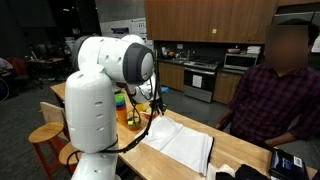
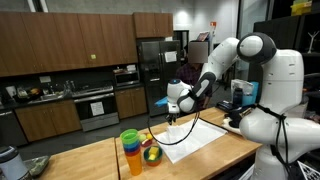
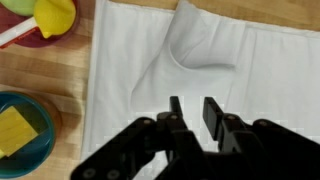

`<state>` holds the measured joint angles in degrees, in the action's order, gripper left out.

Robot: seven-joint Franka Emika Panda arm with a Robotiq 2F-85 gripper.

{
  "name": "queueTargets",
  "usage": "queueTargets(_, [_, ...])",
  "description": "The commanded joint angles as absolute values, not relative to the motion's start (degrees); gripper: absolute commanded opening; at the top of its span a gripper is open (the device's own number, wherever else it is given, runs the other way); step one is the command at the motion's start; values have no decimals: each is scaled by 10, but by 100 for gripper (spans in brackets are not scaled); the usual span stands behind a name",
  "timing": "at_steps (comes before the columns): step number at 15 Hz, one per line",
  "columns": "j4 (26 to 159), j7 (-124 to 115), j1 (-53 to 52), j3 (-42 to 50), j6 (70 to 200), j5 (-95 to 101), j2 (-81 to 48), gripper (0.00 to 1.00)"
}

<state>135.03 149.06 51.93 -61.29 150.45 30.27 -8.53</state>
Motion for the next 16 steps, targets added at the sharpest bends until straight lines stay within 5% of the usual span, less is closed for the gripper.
queueTargets(1, [1335, 1490, 553, -659, 1513, 435, -148, 62])
queueTargets(5, [1358, 1489, 671, -738, 1508, 635, -217, 87])
queueTargets(6, [1353, 1487, 605, -698, 1506, 569, -167, 70])
queueTargets(8, [1360, 1487, 651, -720, 1506, 617, -195, 84])
queueTargets(11, [1359, 1491, 666, -725, 1507, 628, -217, 87])
queueTargets(12, [1359, 1491, 665, -727, 1507, 628, -218, 97])
queueTargets(16, [1371, 1489, 704, -745, 1539, 810, -296, 100])
